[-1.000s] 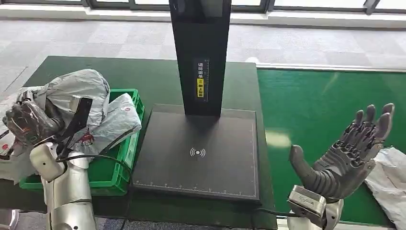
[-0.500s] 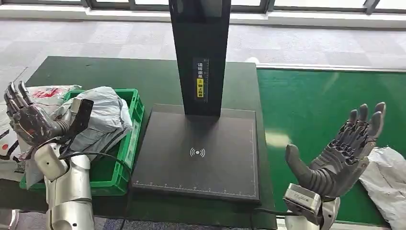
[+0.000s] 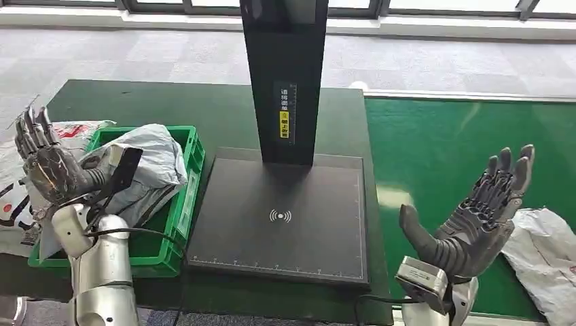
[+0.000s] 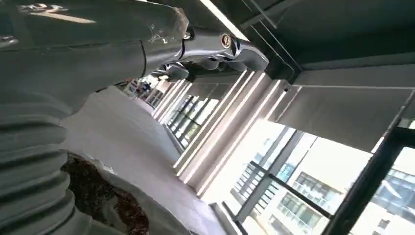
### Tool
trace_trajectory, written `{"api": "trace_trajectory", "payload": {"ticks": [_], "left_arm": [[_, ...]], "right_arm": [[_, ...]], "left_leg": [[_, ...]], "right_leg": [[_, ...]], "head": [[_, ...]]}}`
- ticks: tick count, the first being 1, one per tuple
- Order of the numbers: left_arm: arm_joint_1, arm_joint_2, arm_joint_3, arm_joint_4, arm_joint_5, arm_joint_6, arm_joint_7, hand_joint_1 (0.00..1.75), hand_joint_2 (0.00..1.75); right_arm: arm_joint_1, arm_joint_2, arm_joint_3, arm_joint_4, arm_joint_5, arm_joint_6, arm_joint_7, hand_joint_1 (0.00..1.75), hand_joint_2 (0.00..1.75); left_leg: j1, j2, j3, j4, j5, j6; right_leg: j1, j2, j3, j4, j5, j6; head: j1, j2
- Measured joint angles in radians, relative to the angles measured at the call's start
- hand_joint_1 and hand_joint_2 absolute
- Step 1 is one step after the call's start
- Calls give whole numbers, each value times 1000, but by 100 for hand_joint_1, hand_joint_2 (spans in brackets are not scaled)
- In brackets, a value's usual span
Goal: Moved the parcel from conveyor to table for the left to box.
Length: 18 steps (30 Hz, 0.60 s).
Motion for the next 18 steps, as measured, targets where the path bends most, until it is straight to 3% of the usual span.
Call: {"api": "trace_trajectory", "payload": {"ticks": [2, 4, 10, 18], "left_arm": [[-12, -16, 3, 33, 188, -18, -132, 0, 0], [-14, -26, -7, 67, 465, -138, -225, 0, 0], [44, -34, -161, 61, 838, -355, -255, 0, 0], [121, -39, -344, -43, 974, -430, -235, 0, 0]], "right_arm": [[0, 0, -4, 6, 0, 0, 1, 0, 175], [-1, 0, -8, 14, -1, 0, 1, 0, 175], [0, 0, -49, 40, 7, 0, 8, 0, 175], [-4, 3, -132, 85, 58, 0, 69, 0, 175]], "left_leg": [[-1, -1, 0, 0, 0, 0], [-1, 0, 0, 0, 0, 0], [-1, 0, 0, 0, 0, 0], [-1, 0, -1, 0, 0, 0]], "right_leg": [[0, -1, 0, 0, 0, 0], [-1, 0, 0, 0, 0, 0], [0, 0, 0, 0, 0, 0], [-1, -1, 0, 0, 0, 0]], "head": [[0, 0], [0, 0], [0, 0], [0, 0]]}}
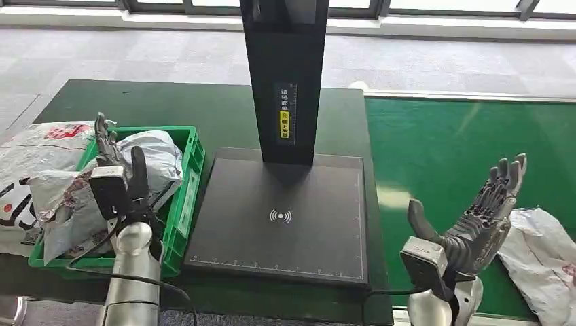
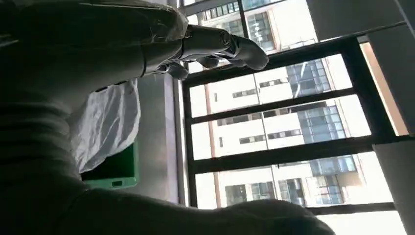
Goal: Moved the parcel from conveyor to table for the left to box.
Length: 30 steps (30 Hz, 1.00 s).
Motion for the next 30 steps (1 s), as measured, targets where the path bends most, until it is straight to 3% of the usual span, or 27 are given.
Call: {"api": "trace_trajectory", "payload": {"ticks": [9, 10, 16, 20, 30], "left_arm": [[48, 0, -118, -83, 37, 0, 13, 0, 0], [51, 0, -123, -88, 38, 0, 13, 0, 175], [72, -1, -158, -128, 63, -15, 5, 0, 175], [116, -8, -201, -196, 75, -65, -10, 0, 175], [227, -18, -370, -356, 86, -154, -20, 0, 175]], "right_arm": [[0, 2, -63, 23, 41, 0, 56, 0, 175], [0, 2, -66, 24, 43, 0, 57, 0, 175], [-1, 2, -93, 38, 110, 0, 129, 0, 175], [-8, 3, -139, 58, 230, 0, 248, 0, 175], [-64, 4, -382, 191, 402, 0, 391, 0, 175]], "left_leg": [[0, 0, 0, 0, 0, 0], [0, 0, 0, 0, 0, 0], [0, 0, 0, 0, 0, 0], [0, 0, 0, 0, 0, 0], [0, 0, -7, 0, -2, 1]], "right_leg": [[0, 0, 0, 0, 0, 0], [0, 0, 0, 0, 0, 0], [0, 0, 0, 0, 0, 0], [0, 0, 0, 0, 0, 0], [0, 0, 1, -1, -1, 0]], "head": [[0, 0], [0, 0], [0, 0], [0, 0], [0, 0]]}}
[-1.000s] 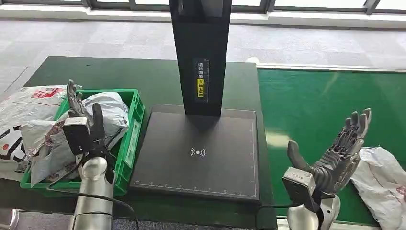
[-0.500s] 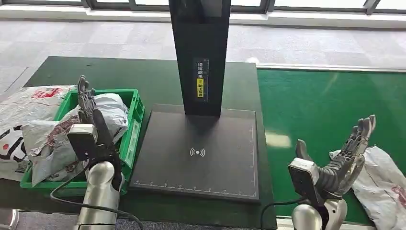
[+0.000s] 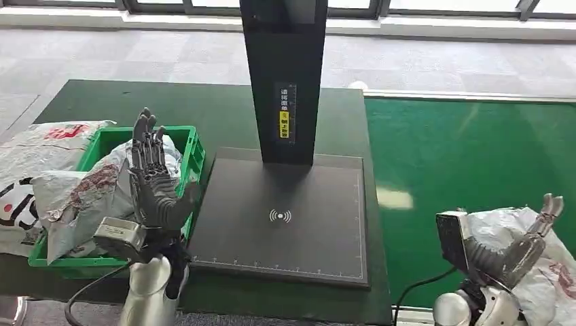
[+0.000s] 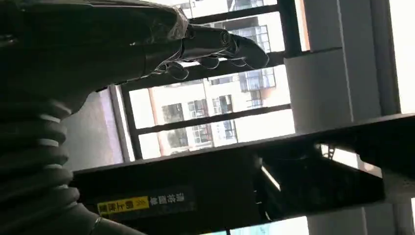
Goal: Moved the parcel from conveyor to table for the left to box.
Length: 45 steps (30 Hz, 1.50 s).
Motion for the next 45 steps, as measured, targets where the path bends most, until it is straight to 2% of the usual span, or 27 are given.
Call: {"api": "trace_trajectory", "payload": {"ticks": [7, 13, 16, 20, 22, 24, 38, 45], "left_arm": [[53, 5, -68, -37, 16, -25, -2, 0, 175], [71, 7, -81, -39, 23, -46, -2, 0, 175], [73, 7, -81, -32, -4, -30, 13, 0, 175], [73, 7, -81, -8, -10, -19, 16, 0, 175], [73, 8, -81, 3, -9, -16, 16, 0, 175], [73, 8, -81, 10, -9, -14, 15, 0, 175], [77, 8, -81, 22, -15, 2, 18, 0, 175], [90, 9, -81, 21, -16, 9, 18, 0, 175]], "right_arm": [[-48, 7, -151, 120, 149, 0, 93, 0, 175], [-67, 8, -228, 206, 189, 0, 150, 0, 175], [-69, -4, -247, 242, 263, 0, 234, 0, 175], [-64, -42, -237, 302, 286, -1, 389, 0, 175], [-61, -76, -217, 343, 288, -1, 469, 0, 175], [-59, -103, -199, 381, 288, -1, 511, 0, 175], [-83, -239, -95, 603, 291, -1, 663, 0, 175], [-131, -310, -52, 735, 291, -1, 694, 0, 175]], "left_leg": [[0, 0, 1, 0, 0, 0], [0, 0, 0, 0, 0, 0], [0, 0, 8, 0, 0, 0], [0, 0, 6, 0, 0, 0], [0, 0, 0, 0, 0, 0], [0, 1, 0, 0, -1, 0], [0, 0, 0, 0, -1, 0], [0, 1, 0, 0, -1, 0]], "right_leg": [[0, 0, 0, 0, 0, 0], [0, 1, 0, 0, 0, 0], [0, 0, -1, 0, 0, 0], [0, 0, 0, 0, 0, 0], [0, 1, 1, 0, 0, 0], [0, 1, 0, 0, 0, 0], [0, 0, 1, 0, 0, 0], [0, 1, 1, 0, 0, 0]], "head": [[0, 0], [0, 0], [0, 0], [0, 0], [0, 0], [0, 0], [0, 0], [0, 0]]}}
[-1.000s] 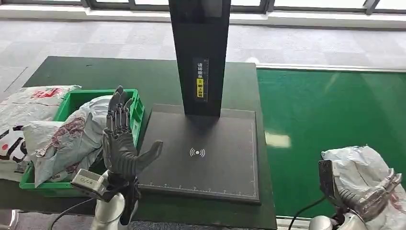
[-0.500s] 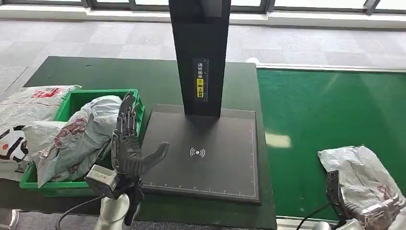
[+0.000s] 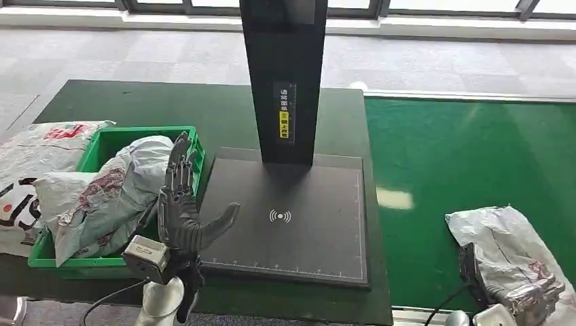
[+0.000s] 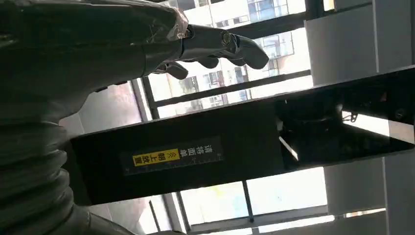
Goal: Moved the parcel from conveyor to table for the left to box.
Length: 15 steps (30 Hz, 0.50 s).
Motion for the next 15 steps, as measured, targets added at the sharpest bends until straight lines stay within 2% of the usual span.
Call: {"api": "trace_trajectory", "payload": {"ticks": [15], "left_arm": [[15, 1, 0, -19, -7, 8, 12, 0, 175]], "right_arm": [[-70, -56, 64, 163, 0, 0, 29, 0, 175]], "left_leg": [[0, 0, 0, 0, 0, 0]], "right_leg": [[0, 0, 0, 0, 0, 0]], "head": [[0, 0]]}}
